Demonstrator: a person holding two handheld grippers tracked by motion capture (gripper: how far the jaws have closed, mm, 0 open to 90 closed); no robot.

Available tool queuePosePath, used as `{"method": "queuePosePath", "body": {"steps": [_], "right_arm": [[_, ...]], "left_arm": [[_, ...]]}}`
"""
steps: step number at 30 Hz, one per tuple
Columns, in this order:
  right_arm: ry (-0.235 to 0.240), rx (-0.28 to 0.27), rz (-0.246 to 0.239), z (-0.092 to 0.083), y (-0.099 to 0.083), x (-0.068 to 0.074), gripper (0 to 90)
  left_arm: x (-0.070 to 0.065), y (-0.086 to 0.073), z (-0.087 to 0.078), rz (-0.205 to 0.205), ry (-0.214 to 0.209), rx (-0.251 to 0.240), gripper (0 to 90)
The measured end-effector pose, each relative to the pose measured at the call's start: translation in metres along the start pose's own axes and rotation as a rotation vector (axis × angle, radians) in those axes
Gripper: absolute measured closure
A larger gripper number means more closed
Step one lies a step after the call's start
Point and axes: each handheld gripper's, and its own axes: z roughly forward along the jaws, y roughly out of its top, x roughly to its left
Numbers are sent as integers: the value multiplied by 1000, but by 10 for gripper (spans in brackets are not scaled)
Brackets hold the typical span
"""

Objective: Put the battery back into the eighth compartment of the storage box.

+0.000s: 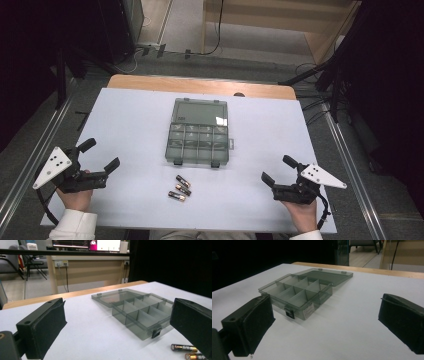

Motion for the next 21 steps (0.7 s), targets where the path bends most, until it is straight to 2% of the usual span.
{"method": "queuePosePath", "body": {"steps": [12,18,21], "right_arm": [[1,32,-22,3,0,3,4],[-15,47,-29,7,1,6,4],[0,70,-27,12,3,9,4]], "left_arm": [[-2,1,3,-3,-26,20,0],[-2,1,3,-10,-27,23,0],[-2,1,3,-10,-29,28,0]]}}
